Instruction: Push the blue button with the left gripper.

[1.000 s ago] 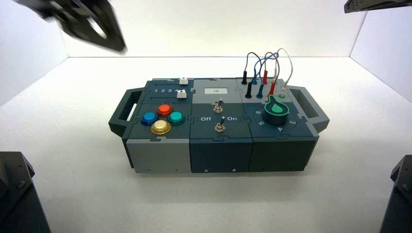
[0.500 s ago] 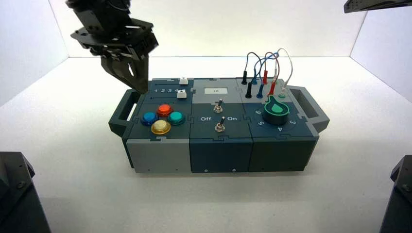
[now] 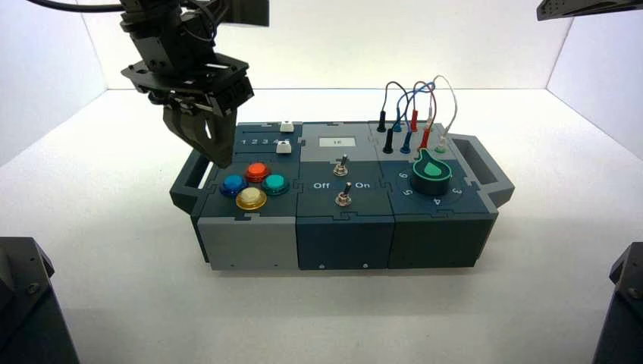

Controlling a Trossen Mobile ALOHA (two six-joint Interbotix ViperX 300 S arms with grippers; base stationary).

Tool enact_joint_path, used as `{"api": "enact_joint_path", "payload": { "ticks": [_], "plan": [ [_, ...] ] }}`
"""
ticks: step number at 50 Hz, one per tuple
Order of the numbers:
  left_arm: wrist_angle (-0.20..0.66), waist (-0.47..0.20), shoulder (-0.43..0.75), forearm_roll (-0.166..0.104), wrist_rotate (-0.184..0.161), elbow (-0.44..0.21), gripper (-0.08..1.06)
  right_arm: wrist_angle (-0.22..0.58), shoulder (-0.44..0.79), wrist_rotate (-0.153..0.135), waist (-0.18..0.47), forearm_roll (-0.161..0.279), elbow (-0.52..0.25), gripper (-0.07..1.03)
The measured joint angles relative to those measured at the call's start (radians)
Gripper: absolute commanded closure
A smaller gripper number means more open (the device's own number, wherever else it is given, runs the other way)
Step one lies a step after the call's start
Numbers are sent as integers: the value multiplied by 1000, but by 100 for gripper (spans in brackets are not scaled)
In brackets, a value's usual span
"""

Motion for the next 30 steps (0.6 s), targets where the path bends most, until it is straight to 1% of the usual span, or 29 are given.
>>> {"api": "enact_joint_path", "payload": {
  "ticks": [13, 19, 30],
  "plan": [
    [6, -11, 51, -2, 9, -3, 101, 2, 2, 0, 2, 0, 0, 99],
    [5, -20, 84, 3, 9, -20, 101, 0, 2, 0, 2, -2, 0, 98],
    [2, -25, 115, -2, 9, -46, 101, 2, 0, 0, 2, -2, 0, 99]
  ]
}}
